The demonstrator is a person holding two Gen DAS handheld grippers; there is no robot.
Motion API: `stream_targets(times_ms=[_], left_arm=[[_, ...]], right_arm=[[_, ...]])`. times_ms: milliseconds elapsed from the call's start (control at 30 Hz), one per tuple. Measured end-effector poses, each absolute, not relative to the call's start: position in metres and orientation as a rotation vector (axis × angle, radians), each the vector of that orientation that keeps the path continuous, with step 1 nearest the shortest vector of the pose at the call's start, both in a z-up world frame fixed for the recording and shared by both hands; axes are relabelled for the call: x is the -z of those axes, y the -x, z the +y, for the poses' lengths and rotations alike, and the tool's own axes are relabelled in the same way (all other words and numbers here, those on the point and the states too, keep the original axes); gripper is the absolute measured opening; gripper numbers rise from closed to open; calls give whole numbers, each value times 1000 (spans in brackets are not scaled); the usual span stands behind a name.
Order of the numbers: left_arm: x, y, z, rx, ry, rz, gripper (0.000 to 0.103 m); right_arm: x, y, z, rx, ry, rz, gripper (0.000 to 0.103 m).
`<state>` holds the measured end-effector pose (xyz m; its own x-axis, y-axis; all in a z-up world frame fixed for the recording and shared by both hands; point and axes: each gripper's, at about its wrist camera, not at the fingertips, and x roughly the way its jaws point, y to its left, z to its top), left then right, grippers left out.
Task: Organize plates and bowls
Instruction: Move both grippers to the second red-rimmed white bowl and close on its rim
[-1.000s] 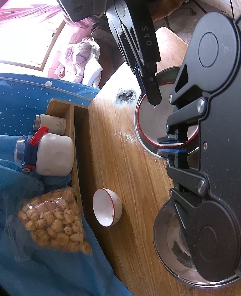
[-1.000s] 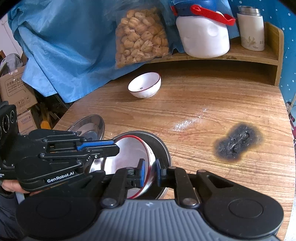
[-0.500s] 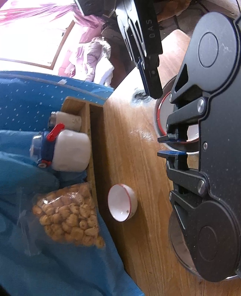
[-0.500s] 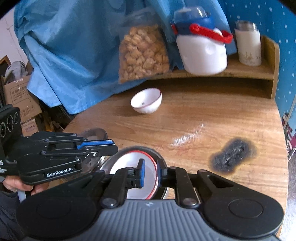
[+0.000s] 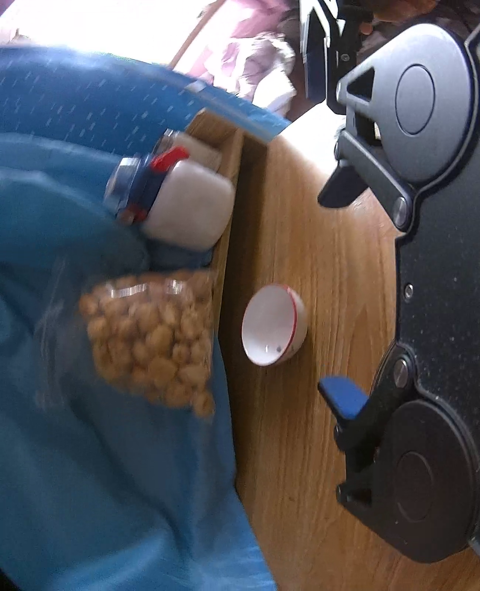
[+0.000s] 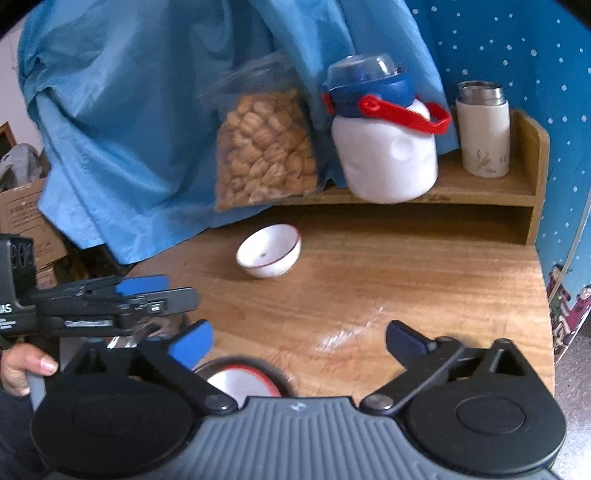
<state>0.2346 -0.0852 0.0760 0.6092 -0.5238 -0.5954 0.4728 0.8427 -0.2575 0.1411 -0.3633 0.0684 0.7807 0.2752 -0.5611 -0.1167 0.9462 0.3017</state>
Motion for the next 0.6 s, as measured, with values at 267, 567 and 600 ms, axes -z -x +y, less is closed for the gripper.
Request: stream_targets(times_ms=[267, 567, 600], left_arm=[[-60, -280, -65, 405, 163, 779, 102], [-41, -336, -59, 292, 261, 889, 102], [-40, -339, -60, 285, 254, 889, 102]], right_arm=[[-66, -184, -372, -146, -292, 647, 103], [-62, -257, -354, -240, -292, 715, 103], [-60, -265, -351, -244, -289, 721, 103]])
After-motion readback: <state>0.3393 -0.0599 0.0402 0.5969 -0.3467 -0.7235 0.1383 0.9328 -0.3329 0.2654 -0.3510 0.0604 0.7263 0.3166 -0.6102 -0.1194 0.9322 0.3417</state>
